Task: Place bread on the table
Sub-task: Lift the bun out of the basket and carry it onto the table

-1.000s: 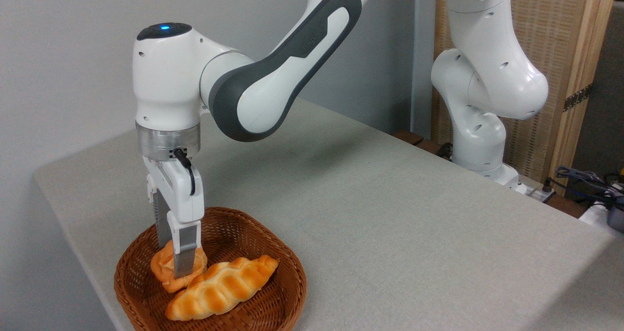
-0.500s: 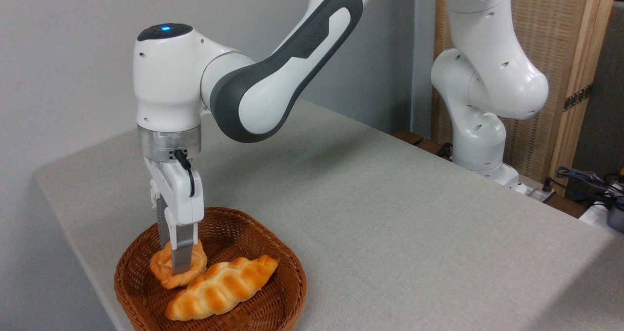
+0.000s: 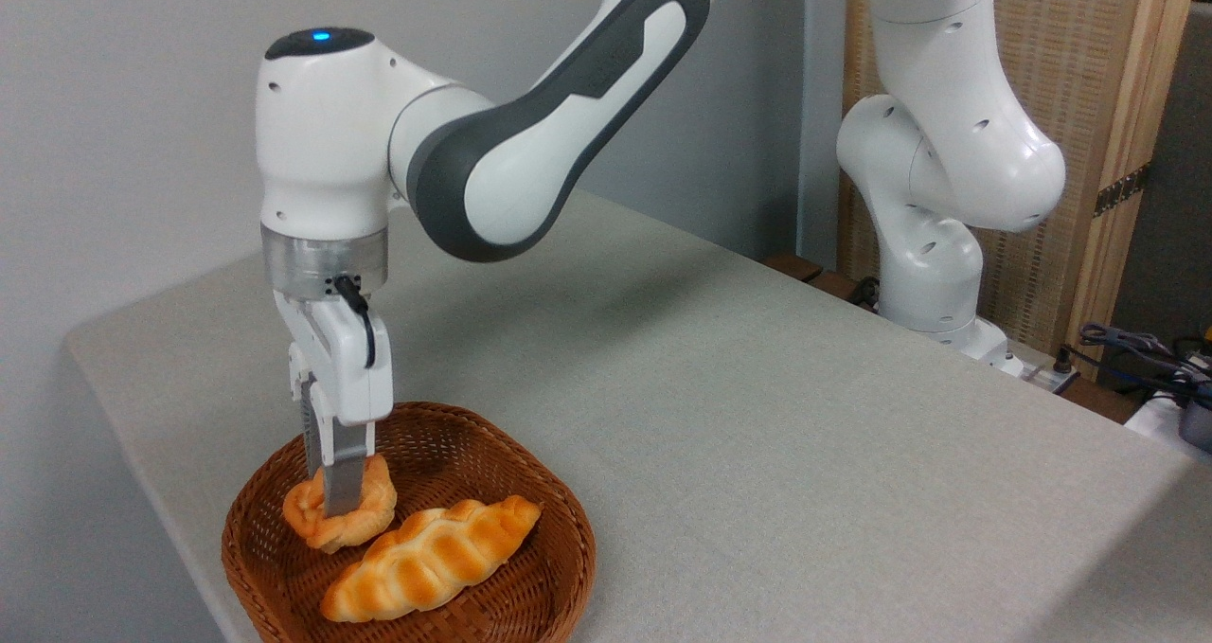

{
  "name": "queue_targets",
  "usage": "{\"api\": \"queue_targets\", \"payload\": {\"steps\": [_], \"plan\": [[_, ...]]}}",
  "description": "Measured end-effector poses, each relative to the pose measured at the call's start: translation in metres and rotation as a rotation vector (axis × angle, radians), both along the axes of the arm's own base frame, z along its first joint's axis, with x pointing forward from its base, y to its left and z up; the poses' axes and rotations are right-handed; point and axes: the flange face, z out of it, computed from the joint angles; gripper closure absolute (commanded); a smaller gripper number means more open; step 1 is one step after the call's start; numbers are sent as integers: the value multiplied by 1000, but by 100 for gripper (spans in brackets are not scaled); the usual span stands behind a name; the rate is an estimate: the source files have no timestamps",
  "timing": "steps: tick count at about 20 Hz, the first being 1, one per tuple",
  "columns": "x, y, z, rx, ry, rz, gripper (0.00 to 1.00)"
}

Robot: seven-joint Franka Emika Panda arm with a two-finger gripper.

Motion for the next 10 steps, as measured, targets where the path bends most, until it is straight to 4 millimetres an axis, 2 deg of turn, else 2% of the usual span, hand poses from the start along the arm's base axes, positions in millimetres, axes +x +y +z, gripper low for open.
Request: {"api": "queue_targets", "payload": {"steps": [3, 5, 10], "plan": [[-11, 5, 23, 14, 44, 6, 64], [-24, 19, 47, 30, 84, 28, 64], [-52, 44, 87, 53, 143, 51, 63]]}}
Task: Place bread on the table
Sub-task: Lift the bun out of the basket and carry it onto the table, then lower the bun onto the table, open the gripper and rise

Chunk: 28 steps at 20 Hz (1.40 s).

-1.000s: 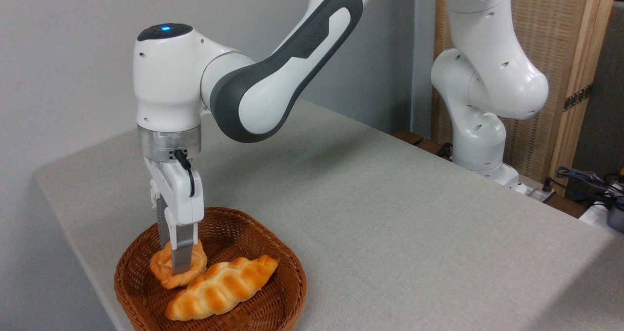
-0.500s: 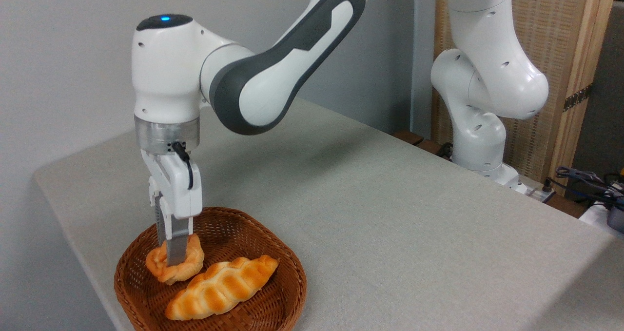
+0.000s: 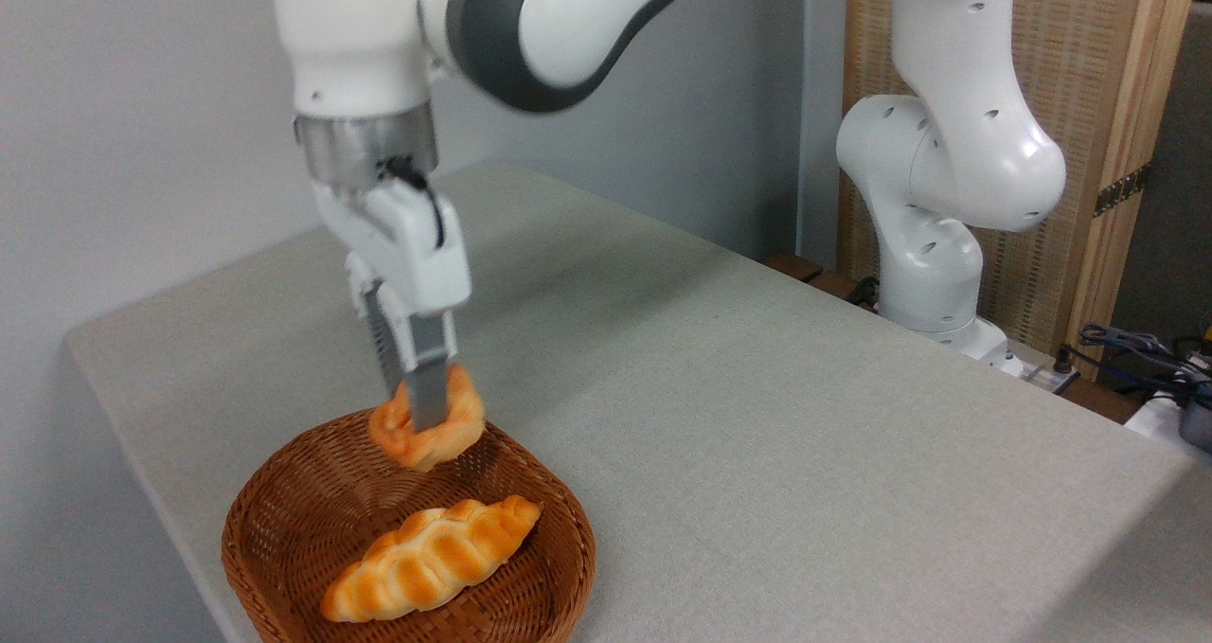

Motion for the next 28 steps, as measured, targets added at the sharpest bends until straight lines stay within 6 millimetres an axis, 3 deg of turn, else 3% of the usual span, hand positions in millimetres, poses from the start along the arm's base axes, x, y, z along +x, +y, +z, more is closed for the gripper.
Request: {"api": "queue_targets", "payload": {"steps": [4, 8, 13, 15, 16, 19, 22, 28], "plan": [[-27, 19, 26, 19, 55, -55, 56], [-67, 29, 18, 28, 104, -98, 52], [-117, 9, -1, 23, 147, -140, 40], [-130, -12, -12, 23, 171, -184, 34], [-133, -23, -20, 25, 186, -206, 32], [-136, -40, -38, 31, 208, -243, 0], [-136, -49, -62, 33, 219, -263, 0], [-136, -51, -66, 33, 222, -267, 0]]}}
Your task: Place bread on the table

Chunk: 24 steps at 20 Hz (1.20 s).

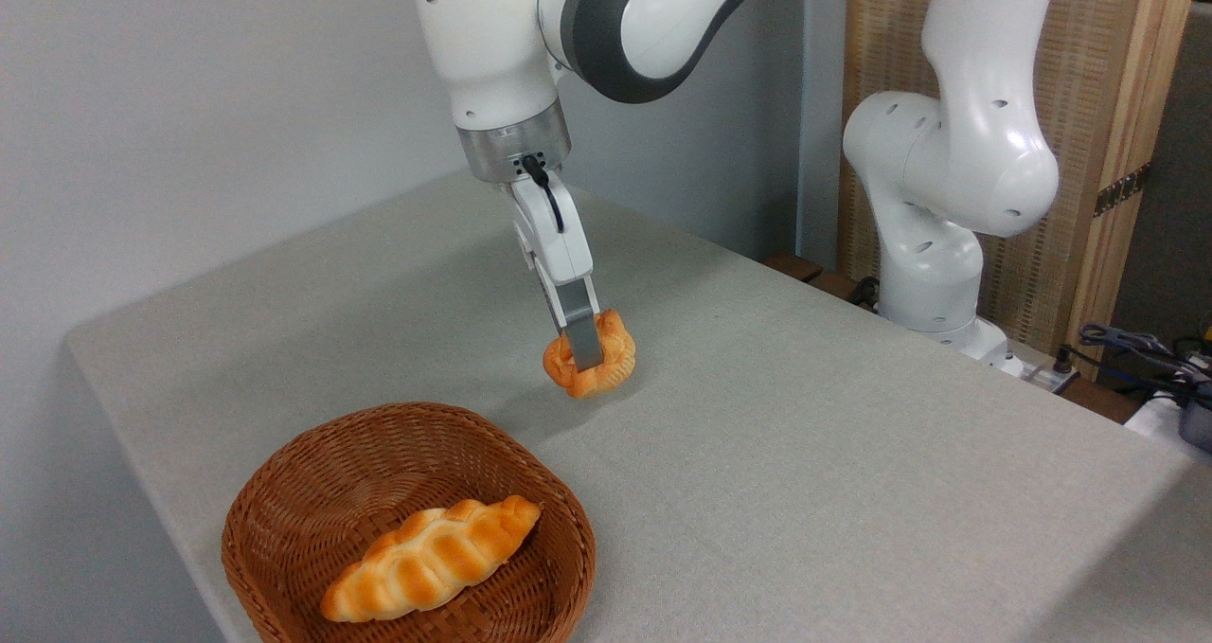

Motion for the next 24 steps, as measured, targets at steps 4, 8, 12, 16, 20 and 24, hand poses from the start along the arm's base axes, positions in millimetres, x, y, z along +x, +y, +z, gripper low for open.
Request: {"api": "queue_targets", "payload": {"steps": [4, 8, 12, 16, 20, 24], "plan": [[-2, -8, -2, 1, 4, -17, 0], [-2, -10, -4, 2, 9, -23, 0], [0, -10, -1, -3, -1, -19, 0], [13, -7, 40, -48, -71, 65, 0], [25, 16, 95, -63, -108, 165, 0], [36, 46, 130, -63, -106, 233, 0]]}}
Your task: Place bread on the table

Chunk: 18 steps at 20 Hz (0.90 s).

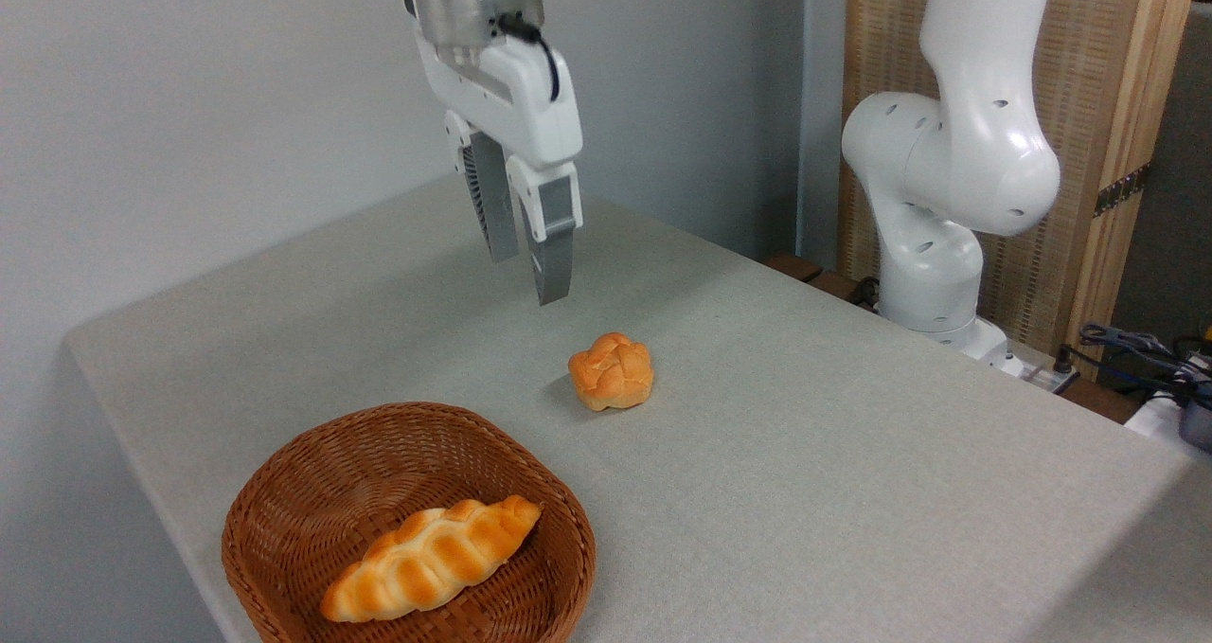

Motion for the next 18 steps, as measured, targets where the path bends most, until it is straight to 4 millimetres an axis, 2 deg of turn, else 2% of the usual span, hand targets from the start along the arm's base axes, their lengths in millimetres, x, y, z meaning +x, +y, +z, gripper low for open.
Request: {"api": "queue_targets", "payload": {"steps": [9, 13, 18], "plan": [[42, 44, 34, 6, 33, 92, 0], [52, 47, 33, 1, 32, 99, 0], [52, 43, 34, -20, 33, 97, 0]]}}
